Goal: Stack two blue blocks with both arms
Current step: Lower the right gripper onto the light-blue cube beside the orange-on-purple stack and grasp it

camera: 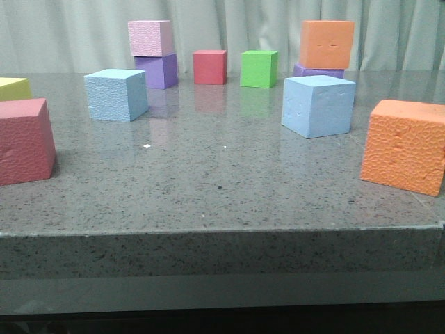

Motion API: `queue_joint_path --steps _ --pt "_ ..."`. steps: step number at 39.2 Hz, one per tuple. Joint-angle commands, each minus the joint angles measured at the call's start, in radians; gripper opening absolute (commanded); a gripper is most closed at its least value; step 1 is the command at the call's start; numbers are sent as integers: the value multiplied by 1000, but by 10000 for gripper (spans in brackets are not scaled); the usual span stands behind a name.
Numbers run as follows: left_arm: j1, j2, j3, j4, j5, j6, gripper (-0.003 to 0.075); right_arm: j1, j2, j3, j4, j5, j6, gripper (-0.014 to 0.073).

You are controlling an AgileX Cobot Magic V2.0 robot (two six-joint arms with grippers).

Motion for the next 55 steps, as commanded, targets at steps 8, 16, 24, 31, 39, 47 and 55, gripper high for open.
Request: queue_joint_path --steps 8,16,24,31,39,47,55 --pt "2 7 -34 2 -69 -1 692 129 220 -249 9 42 -54 642" --pt "2 7 -28 2 -69 -1 692 176 369 -405 9 102 -60 642" --pt "2 7 -24 2 -71 -1 692 176 473 -491 9 109 -60 642" --pt "2 7 -24 2 -71 -1 692 176 536 -500 9 108 -60 642" --pt "2 7 -24 2 -71 -1 692 175 583 -500 9 112 -60 642" --pt "2 7 -24 2 -71 -1 692 175 587 -501 9 119 -60 514" --pt "2 7 -24 2 -71 -1 692 175 536 -501 9 118 -60 282"
